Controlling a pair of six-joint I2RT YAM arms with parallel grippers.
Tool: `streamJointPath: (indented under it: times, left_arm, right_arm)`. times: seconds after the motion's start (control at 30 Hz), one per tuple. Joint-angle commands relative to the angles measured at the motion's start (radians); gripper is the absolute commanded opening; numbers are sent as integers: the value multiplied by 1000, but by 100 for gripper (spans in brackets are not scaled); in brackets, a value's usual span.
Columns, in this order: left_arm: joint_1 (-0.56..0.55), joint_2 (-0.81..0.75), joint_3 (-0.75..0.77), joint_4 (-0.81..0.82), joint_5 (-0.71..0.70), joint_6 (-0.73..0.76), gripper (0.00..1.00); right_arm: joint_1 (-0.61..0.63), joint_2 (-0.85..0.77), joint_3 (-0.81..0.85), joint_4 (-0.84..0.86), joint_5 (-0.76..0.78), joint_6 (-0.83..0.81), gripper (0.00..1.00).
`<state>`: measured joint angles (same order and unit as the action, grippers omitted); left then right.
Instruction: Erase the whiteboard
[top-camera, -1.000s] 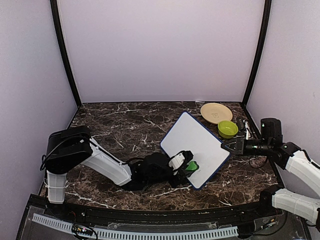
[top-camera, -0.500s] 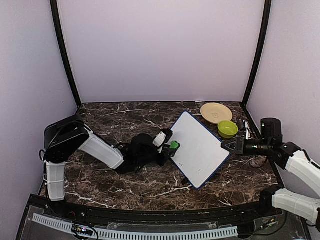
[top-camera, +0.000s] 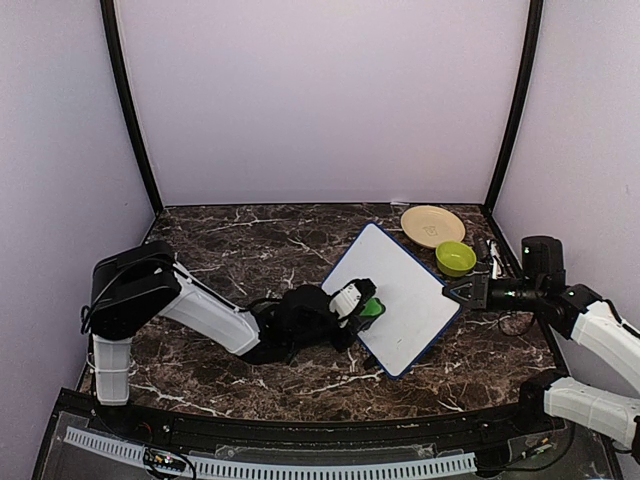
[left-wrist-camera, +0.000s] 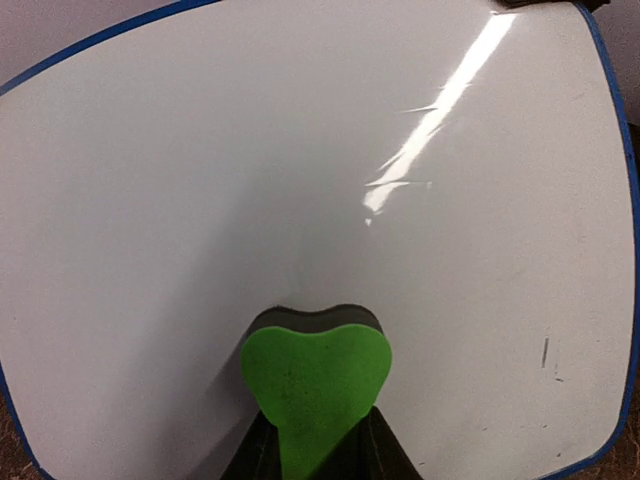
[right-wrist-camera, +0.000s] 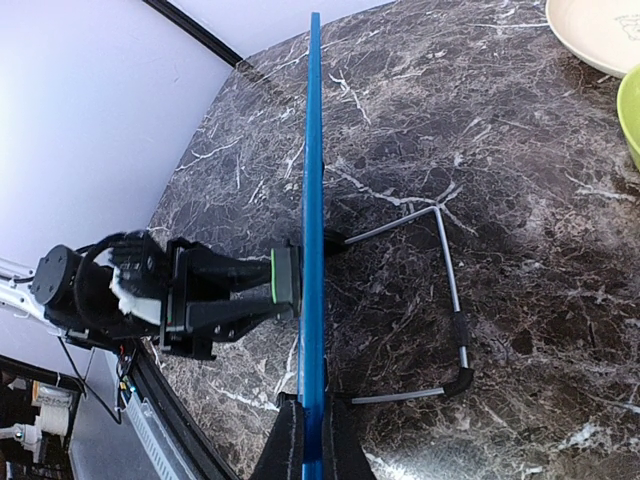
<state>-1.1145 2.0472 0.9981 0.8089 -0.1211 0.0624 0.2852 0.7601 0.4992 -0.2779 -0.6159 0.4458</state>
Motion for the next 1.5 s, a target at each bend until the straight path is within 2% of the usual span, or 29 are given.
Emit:
streamJointPath:
  times: [0.0, 0.2, 0.6, 0.87, 1.03, 1.23, 1.47]
  left_arm:
    - [-75, 47, 61, -140, 104, 58, 0]
    - [-70, 29, 134, -256, 76, 70, 0]
    - [156, -31, 229, -462, 145, -54, 0]
    - [251, -41, 342, -574, 207, -107, 0]
    - [254, -20, 447, -633, 244, -76, 0]
    - [239, -8, 494, -648, 316, -36, 0]
    - [109, -12, 474, -646, 241, 79, 0]
  right_arm:
    - [12, 3, 13, -6, -63, -28, 0]
    - [11, 2, 13, -6, -63, -28, 0]
    - [11, 1, 12, -6, -66, -28, 0]
    - [12, 3, 12, -5, -68, -30, 0]
    - [12, 4, 12, -4, -69, -29, 0]
    - [11, 2, 12, -4, -65, -28, 0]
    - [11, -2, 13, -6, -58, -27, 0]
